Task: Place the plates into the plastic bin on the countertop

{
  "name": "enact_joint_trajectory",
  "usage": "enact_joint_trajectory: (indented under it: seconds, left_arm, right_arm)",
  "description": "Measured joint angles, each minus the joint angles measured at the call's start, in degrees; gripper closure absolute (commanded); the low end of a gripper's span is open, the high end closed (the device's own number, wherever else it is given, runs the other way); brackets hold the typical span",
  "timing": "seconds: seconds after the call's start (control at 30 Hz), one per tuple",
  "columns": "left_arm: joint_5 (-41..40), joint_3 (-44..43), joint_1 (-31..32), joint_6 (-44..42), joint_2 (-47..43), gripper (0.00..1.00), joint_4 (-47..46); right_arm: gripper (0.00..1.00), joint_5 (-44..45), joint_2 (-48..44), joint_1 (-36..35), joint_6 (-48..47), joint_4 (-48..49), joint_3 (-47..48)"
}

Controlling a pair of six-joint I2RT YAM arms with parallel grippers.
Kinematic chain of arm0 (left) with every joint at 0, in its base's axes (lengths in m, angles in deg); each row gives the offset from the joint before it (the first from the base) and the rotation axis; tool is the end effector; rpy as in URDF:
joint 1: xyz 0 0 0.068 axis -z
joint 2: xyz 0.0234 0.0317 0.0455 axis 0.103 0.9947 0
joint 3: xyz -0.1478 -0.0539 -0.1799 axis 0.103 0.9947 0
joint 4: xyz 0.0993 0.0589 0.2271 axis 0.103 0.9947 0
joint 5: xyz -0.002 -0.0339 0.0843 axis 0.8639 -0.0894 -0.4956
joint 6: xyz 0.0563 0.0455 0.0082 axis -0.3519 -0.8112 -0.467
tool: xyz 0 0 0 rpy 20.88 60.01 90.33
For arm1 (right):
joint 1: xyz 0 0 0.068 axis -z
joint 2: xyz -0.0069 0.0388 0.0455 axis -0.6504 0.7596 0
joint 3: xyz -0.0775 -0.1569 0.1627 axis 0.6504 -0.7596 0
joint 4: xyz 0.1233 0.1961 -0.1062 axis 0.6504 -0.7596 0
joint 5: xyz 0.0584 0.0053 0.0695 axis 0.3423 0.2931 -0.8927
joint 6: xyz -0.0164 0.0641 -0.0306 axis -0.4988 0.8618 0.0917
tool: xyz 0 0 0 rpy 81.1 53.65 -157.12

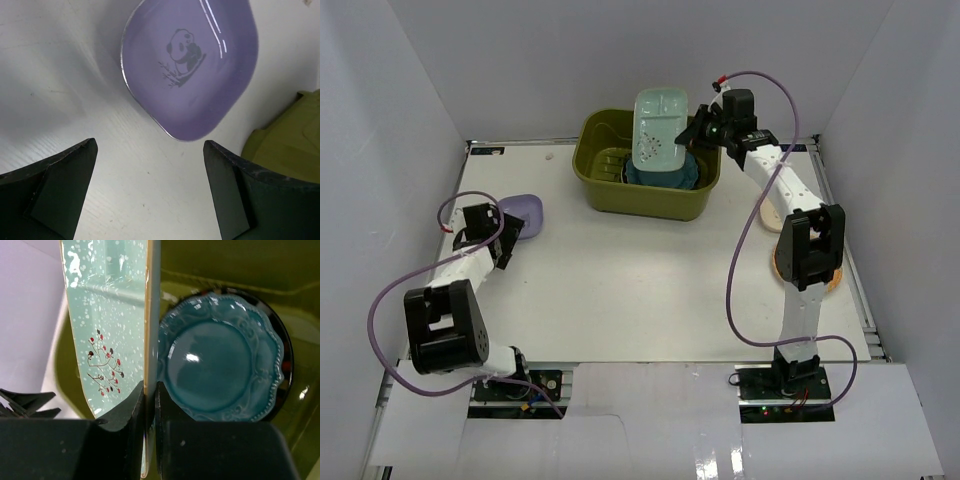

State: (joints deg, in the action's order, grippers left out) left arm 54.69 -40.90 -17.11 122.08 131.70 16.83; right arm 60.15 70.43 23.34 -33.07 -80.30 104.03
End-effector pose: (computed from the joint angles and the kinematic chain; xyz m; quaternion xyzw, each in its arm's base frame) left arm 0.2904 0.0605 0.1440 -0.5128 0.7774 -0.1132 0.3462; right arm 0.4587 0.1620 0.3088 -0.0053 0.8135 0.3422 0.4701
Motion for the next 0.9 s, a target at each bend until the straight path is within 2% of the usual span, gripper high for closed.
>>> enact_joint_trajectory:
  seconds: [0.2,0.23,0.3,0.33,0.53,0.57,0.63,0.67,0.8,0.9]
  left_arm:
    - [-0.2,-1.36,-0.26,1.29,8.11,0.08,-2.56]
    - [-0.31,-1.84,-0.28,1.44,9.22,0.13,-2.78]
    - [-0.61,-3.3,-0.33,1.79,10.97,0.16,-3.52]
    - [-0.76,-3.78,-0.33,1.88,11.76,0.23,-4.04]
    - [-1.79,-4.28,-0.33,2.56,13.99,0.39,-6.16]
    - [-2.03,-4.37,-0.33,2.54,14.27,0.49,-6.36]
    - [-2.58,-4.74,-0.33,2.38,14.75,0.59,-6.36]
    - [-2.8,-4.87,-0.33,2.12,15.19,0.75,-6.29]
    - [-2.78,-5.2,-0.39,1.44,15.32,1.0,-6.43]
    - [-2.78,-5.25,-0.39,0.13,14.84,1.0,-5.62]
  right_arm:
    - [0.92,-0.04,4.39,0.68,-0.96,-3.37,0.09]
    - [0.92,-0.02,4.68,0.74,-1.14,-3.48,0.09]
    - [0.92,-0.02,4.94,0.76,-1.25,-3.41,0.09]
    - [0.92,-0.04,4.98,0.79,-1.29,-3.32,0.09]
    - [0.9,-0.09,5.97,0.76,-1.29,-2.45,0.09]
    - [0.88,-0.09,6.29,0.76,-1.29,-2.45,0.09]
    - [0.87,-0.09,7.04,0.7,-1.29,-2.47,0.09]
    - [0.85,-0.09,7.43,0.63,-1.33,-2.49,0.09]
    - [0.79,-0.04,8.68,0.22,-1.4,-2.69,0.09]
    - [0.73,0.07,9.2,-0.07,-1.55,-2.78,0.09]
